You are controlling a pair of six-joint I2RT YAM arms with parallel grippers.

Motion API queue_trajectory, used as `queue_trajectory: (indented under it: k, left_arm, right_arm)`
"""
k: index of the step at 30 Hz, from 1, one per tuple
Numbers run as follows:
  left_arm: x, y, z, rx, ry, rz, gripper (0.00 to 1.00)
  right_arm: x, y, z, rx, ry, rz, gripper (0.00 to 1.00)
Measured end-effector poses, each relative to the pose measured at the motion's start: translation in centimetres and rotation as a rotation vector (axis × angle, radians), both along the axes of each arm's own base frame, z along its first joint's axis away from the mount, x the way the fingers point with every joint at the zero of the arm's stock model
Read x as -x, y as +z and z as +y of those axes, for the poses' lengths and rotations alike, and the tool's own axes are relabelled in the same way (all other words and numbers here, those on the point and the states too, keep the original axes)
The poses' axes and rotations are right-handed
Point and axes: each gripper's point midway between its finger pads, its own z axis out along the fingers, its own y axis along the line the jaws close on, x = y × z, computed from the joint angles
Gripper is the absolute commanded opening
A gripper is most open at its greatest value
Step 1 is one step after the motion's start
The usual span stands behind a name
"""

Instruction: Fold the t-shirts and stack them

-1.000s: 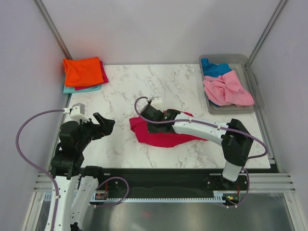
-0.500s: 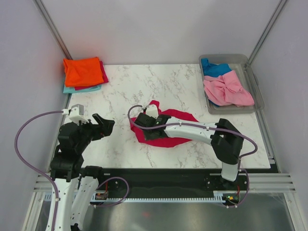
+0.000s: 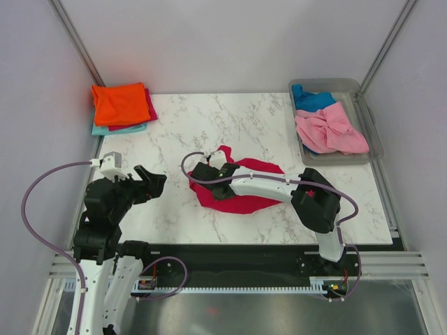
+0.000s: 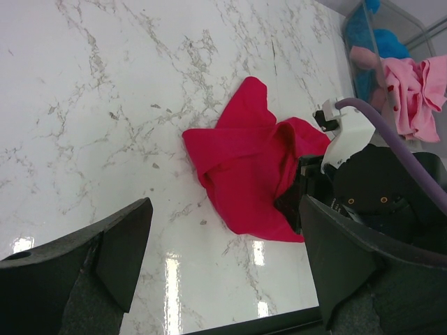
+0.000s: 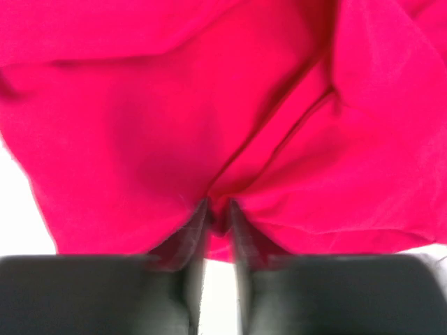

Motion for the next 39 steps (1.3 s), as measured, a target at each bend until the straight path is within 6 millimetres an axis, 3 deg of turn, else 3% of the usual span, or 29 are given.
queue_trajectory:
  k: [3,9,12,15,19,21,22,24,25,27,30,34,36,39]
  left_arm:
    - [0.0,0.0,0.0,0.0,0.0,0.0,0.94]
    - [0.0,-0.1,0.0,0.0,0.0,0.001,0.94]
    - [-0.1,-0.1,0.0,0.0,0.0,0.004,0.94]
    - [-0.5,-0.5,-0.1,-0.003,-0.005,0.027,0.91]
    - [-2.0,-2.2,-0.5,-0.009,-0.021,0.136,0.89]
    - [-3.0,-3.4,-1.0,-0.013,-0.041,0.21,0.89]
    - [-3.5,-4.3,-1.4,-0.022,-0.053,0.256,0.89]
    - [-4.4,-6.4,-2.9,-0.058,-0.097,0.34,0.89]
    - [-4.7,-7.7,-3.8,-0.081,-0.124,0.387,0.9]
    - [-4.7,-10.1,-5.8,-0.117,-0.177,0.468,0.9]
    - [-4.4,-12.4,-7.8,-0.131,-0.215,0.528,0.89]
    - [-4.9,-14.7,-9.7,-0.125,-0.22,0.552,0.82]
    - [-5.2,-15.9,-10.6,-0.128,-0.225,0.566,0.8]
    - [-6.1,-17.9,-12.2,-0.131,-0.235,0.587,0.79]
  right_arm:
    - [-0.3,0.0,-0.4,0.008,-0.012,-0.006,0.0]
    - [-0.5,0.2,-0.8,0.017,-0.021,-0.012,0.0]
    - [-0.4,1.9,-2.2,0.049,-0.03,-0.035,0.0]
    - [-1.3,7.4,-4.1,0.052,-0.061,-0.134,0.0]
    - [-2.5,20.1,-9.1,-0.105,-0.178,-0.365,0.0]
    - [-2.2,26.1,-14.3,-0.205,-0.28,-0.484,0.0]
    - [-1.7,28.1,-17.1,-0.241,-0.333,-0.534,0.0]
    - [-0.7,29.6,-22.1,-0.252,-0.423,-0.594,0.0]
    - [-0.1,29.6,-24.2,-0.237,-0.458,-0.612,0.0]
    - [0.8,28.1,-25.8,-0.204,-0.468,-0.604,0.0]
    - [1.2,23.5,-25.8,-0.106,-0.432,-0.525,0.0]
    - [1.8,17.9,-25.4,0.001,-0.383,-0.41,0.0]
    - [2.2,16.8,-25.6,0.01,-0.374,-0.388,0.0]
    - [2.6,16.7,-25.9,-0.005,-0.371,-0.389,0.0]
